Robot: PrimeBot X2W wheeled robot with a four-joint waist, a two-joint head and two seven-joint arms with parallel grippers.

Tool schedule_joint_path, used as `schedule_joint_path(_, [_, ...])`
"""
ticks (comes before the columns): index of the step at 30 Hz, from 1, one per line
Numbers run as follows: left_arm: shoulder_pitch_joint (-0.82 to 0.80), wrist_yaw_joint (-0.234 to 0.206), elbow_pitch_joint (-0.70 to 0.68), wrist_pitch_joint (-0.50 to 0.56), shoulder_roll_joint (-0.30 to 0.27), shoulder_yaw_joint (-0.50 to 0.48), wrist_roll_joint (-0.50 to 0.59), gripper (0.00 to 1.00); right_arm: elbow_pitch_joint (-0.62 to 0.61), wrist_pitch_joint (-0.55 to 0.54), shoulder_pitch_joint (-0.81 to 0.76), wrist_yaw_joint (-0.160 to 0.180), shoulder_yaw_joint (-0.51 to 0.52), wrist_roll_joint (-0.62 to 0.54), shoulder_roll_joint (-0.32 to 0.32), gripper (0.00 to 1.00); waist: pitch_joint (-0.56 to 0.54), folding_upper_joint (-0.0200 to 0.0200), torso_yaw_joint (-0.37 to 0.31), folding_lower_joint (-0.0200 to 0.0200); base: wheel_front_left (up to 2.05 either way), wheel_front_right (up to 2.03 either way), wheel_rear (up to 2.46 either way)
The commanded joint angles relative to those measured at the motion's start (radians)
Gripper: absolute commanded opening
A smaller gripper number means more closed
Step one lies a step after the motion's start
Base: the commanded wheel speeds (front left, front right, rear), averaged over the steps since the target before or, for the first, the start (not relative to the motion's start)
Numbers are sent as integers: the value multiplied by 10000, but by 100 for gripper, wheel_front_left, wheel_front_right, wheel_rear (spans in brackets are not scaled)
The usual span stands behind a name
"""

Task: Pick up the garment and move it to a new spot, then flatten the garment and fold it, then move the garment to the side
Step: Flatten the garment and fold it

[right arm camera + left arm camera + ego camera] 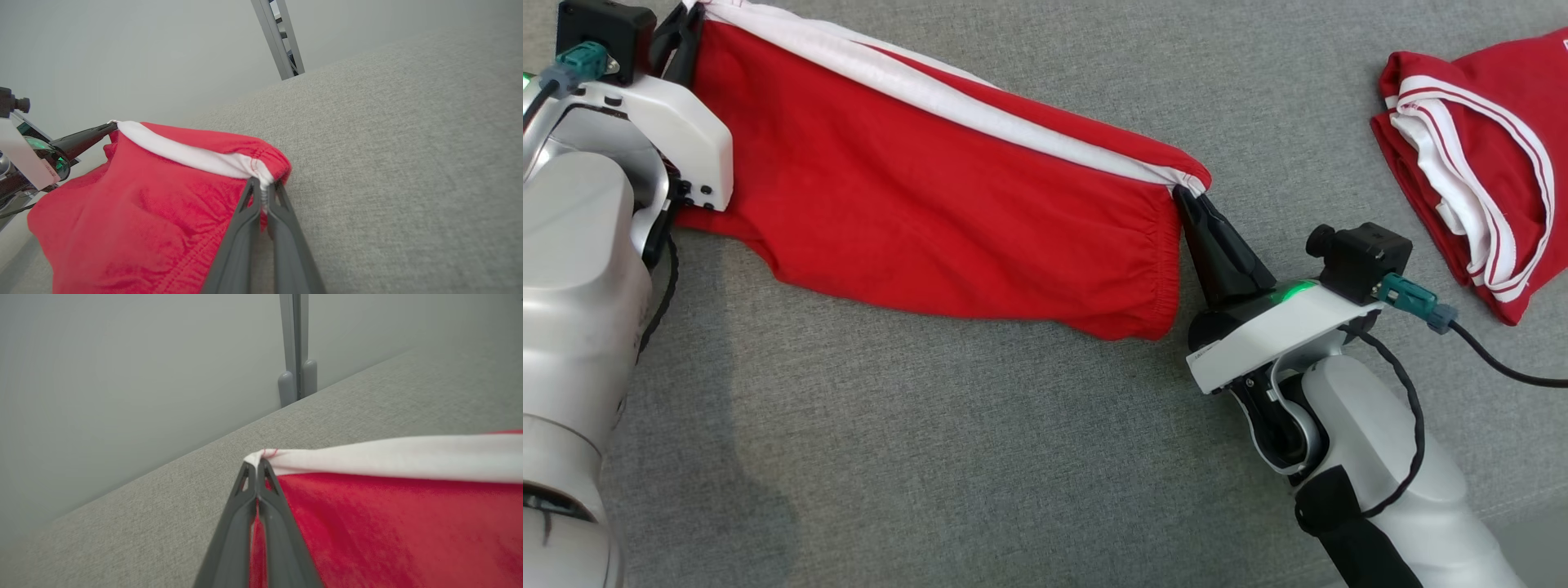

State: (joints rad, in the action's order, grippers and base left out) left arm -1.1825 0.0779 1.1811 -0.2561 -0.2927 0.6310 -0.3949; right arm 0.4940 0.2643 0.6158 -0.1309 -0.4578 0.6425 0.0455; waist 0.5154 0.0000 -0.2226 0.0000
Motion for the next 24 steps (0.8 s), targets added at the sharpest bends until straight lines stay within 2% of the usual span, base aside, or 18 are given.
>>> schedule_joint_path(1, [-241,-129,105,-46,-110,-55,24,0,-20,-4,-39,3,18,83,105,0,34,0,-19,0,0,0,0])
schedule_joint_path(2, [-299,-156,147,-62,-147,-73,23,0,-52,-4,-12,3,-22,130,103,7,57,0,-30,0,0,0,0])
schedule_joint_path(3, [-310,-181,180,-65,-124,-79,30,21,-95,-4,15,3,-32,138,105,82,64,0,-35,0,0,0,0])
schedule_joint_path(4, [-317,-224,191,-70,-45,-90,14,73,-127,-4,30,3,-51,183,105,100,59,0,-31,0,0,0,0])
schedule_joint_path(5, [-320,-287,208,-81,-26,-122,-8,100,-131,-4,29,3,-70,215,100,100,51,0,-24,0,0,0,0])
schedule_joint_path(13, [373,-600,0,-87,236,-569,-409,100,-378,-4,-355,2,742,-466,87,100,-243,0,217,0,0,0,0])
schedule_joint_path(18, [770,-180,385,64,667,-732,-823,100,-348,-4,-844,2,1340,-726,96,100,-550,0,465,0,0,0,0])
schedule_joint_path(24, [1091,160,793,1249,904,-563,-1034,100,-363,-4,-1316,2,1833,-891,89,100,-814,0,572,0,0,0,0])
